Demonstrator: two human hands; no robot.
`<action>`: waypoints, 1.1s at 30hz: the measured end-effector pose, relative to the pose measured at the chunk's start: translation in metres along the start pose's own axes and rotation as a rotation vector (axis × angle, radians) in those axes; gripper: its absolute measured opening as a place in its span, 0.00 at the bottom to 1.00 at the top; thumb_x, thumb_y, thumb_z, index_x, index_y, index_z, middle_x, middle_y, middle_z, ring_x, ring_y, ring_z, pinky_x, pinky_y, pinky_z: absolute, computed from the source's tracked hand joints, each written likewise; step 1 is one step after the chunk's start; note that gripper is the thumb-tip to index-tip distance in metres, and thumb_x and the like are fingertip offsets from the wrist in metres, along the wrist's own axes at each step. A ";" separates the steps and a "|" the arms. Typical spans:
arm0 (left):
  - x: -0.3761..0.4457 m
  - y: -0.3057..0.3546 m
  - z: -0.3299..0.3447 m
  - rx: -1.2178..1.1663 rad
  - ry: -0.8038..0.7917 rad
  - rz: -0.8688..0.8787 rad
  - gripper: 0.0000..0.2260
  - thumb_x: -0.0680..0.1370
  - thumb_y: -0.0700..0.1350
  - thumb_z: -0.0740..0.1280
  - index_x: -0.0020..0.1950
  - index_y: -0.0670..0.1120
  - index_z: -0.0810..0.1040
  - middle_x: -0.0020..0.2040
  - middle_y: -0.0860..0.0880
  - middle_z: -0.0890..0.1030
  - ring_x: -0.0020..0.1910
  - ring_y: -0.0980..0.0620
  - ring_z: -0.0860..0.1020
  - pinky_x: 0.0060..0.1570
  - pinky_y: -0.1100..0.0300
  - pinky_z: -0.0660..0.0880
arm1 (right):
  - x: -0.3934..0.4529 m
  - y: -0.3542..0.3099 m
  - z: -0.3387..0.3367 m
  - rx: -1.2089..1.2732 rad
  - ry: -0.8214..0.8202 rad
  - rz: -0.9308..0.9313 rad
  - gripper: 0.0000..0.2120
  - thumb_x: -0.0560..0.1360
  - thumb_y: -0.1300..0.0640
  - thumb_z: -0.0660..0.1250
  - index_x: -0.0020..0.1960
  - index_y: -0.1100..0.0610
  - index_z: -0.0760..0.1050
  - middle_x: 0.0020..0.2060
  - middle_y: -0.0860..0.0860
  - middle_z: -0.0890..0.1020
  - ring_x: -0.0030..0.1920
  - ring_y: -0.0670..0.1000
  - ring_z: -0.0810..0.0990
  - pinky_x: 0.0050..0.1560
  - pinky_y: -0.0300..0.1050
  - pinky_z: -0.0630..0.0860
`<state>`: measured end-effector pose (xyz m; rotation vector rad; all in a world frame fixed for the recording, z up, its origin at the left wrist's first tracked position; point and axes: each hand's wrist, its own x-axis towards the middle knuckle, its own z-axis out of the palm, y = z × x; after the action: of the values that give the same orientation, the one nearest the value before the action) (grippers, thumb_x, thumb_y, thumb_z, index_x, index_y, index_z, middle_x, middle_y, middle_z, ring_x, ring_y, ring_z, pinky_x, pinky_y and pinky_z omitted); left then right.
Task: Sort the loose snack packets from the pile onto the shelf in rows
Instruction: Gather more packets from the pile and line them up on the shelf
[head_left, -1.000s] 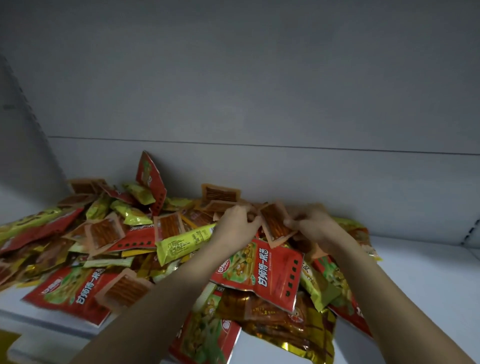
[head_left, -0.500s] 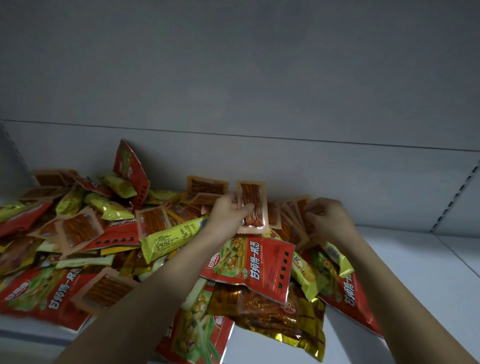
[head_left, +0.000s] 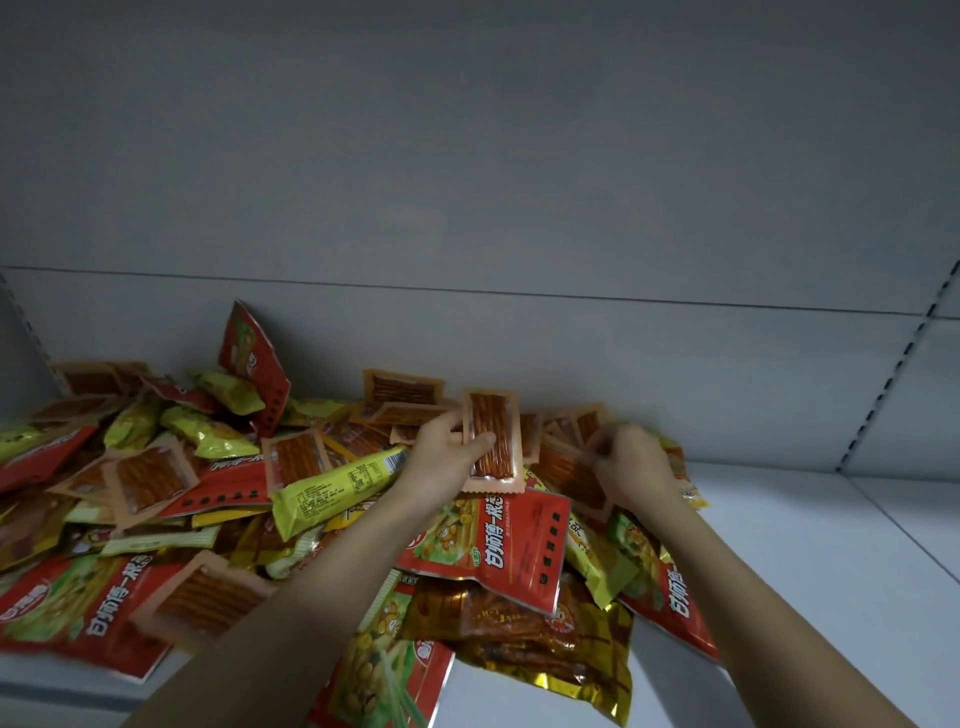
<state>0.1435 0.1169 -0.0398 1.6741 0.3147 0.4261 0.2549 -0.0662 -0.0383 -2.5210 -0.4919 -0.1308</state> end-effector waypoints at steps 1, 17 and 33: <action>0.000 0.001 0.000 -0.003 0.004 0.003 0.07 0.81 0.38 0.67 0.56 0.49 0.80 0.51 0.47 0.86 0.48 0.51 0.85 0.50 0.57 0.81 | 0.001 0.002 -0.006 0.055 0.037 0.008 0.03 0.74 0.61 0.70 0.43 0.54 0.79 0.45 0.56 0.83 0.50 0.59 0.81 0.45 0.45 0.72; -0.014 0.014 0.014 -0.420 -0.119 -0.142 0.15 0.83 0.43 0.65 0.68 0.49 0.69 0.61 0.43 0.82 0.52 0.43 0.85 0.44 0.45 0.83 | -0.019 -0.037 -0.010 0.751 -0.114 -0.021 0.06 0.76 0.65 0.70 0.51 0.61 0.75 0.39 0.54 0.81 0.28 0.41 0.79 0.26 0.34 0.72; -0.012 0.010 -0.051 -0.377 0.146 -0.091 0.14 0.82 0.38 0.65 0.67 0.47 0.72 0.60 0.44 0.82 0.53 0.44 0.84 0.41 0.50 0.83 | 0.020 -0.040 0.046 0.247 -0.067 0.085 0.12 0.73 0.52 0.73 0.47 0.60 0.77 0.39 0.54 0.81 0.41 0.55 0.80 0.37 0.42 0.69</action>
<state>0.1094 0.1551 -0.0253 1.2587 0.3909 0.5067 0.2579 -0.0037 -0.0527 -2.3044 -0.4006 0.0445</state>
